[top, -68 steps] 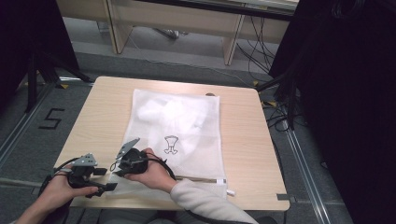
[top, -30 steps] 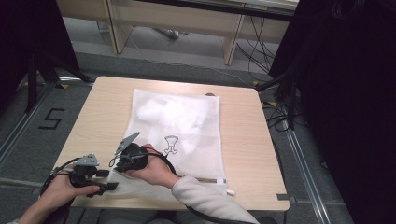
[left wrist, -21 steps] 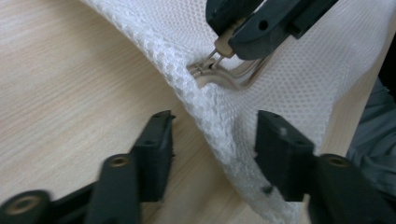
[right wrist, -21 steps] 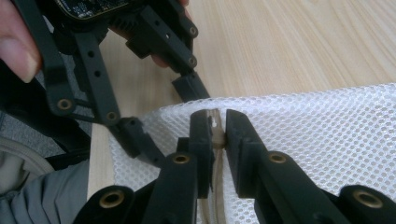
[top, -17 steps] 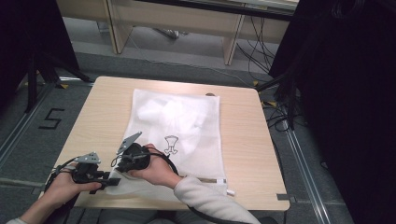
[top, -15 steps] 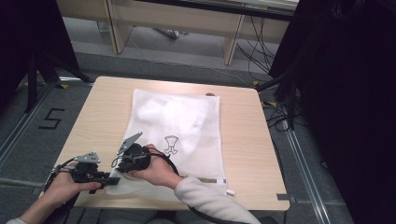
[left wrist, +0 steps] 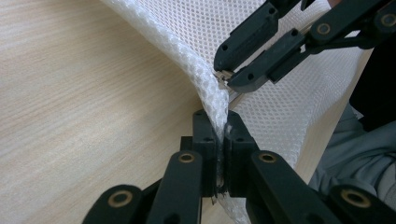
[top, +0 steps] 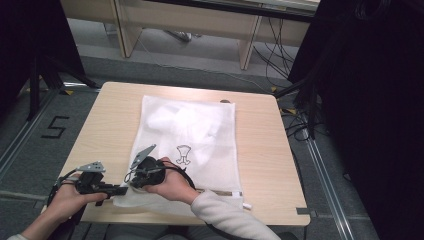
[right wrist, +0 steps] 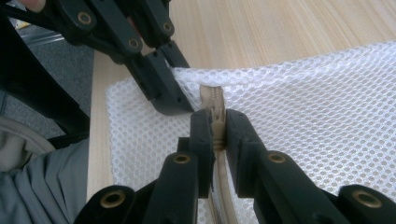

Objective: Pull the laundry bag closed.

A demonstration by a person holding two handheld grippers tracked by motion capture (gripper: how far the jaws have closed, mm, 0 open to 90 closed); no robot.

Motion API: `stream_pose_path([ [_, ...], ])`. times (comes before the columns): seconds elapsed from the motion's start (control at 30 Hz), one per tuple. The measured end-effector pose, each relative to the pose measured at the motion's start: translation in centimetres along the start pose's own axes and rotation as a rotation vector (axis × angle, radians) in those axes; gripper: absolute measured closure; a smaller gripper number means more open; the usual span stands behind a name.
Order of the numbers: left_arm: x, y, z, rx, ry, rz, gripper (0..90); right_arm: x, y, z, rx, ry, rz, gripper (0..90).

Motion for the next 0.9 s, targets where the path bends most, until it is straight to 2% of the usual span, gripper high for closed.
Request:
stream_pose_path([
  [0.1, 0.0, 0.0, -0.1, 0.010, 0.012, -0.003, 85.2, 0.2, 0.0, 0.0, 0.003, 0.009, -0.008, 82.3],
  [0.13, -0.1, 0.0, -0.1, 0.007, -0.009, -0.010, 85.2, 0.3, 0.0, 0.0, 0.004, 0.015, -0.009, 82.3],
  [0.23, -0.1, 0.0, -0.2, -0.003, -0.013, -0.006, 85.2, 0.5, -0.1, 0.0, -0.002, 0.017, -0.007, 82.3],
  [0.27, -0.1, 0.0, -0.2, 0.006, 0.002, 0.002, 85.2, 0.7, -0.1, -0.1, 0.001, 0.022, -0.008, 82.3],
  [0.37, -0.1, -0.1, -0.2, 0.002, 0.004, 0.003, 85.1, 0.8, 0.1, -0.2, 0.004, 0.027, -0.003, 82.3],
  [0.47, -0.1, -0.1, -0.2, -0.003, 0.002, -0.015, 85.1, 0.8, 0.0, -0.2, 0.008, 0.029, -0.017, 82.3],
  [0.63, -0.1, -0.3, -0.3, -0.017, 0.007, -0.001, 85.1, 1.1, 0.2, -0.2, 0.006, 0.046, -0.015, 82.3],
  [0.67, -0.1, -0.3, -0.1, -0.025, -0.011, 0.005, 85.1, 1.1, 0.2, -0.2, 0.006, 0.046, -0.015, 82.3],
  [0.9, -0.1, -0.3, -0.2, -0.023, -0.009, 0.012, 85.1, 1.6, 0.1, -0.4, 0.003, 0.055, -0.015, 82.3],
])
Point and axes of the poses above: each handheld gripper's, and its own axes: z roughly forward along the jaws, x roughly out of its underside, y roughly to its left, the point moved 3 cm from there along z, roughly forward along the jaws, and after that the axes turned 12 degrees about x, right-handed, at the moved point
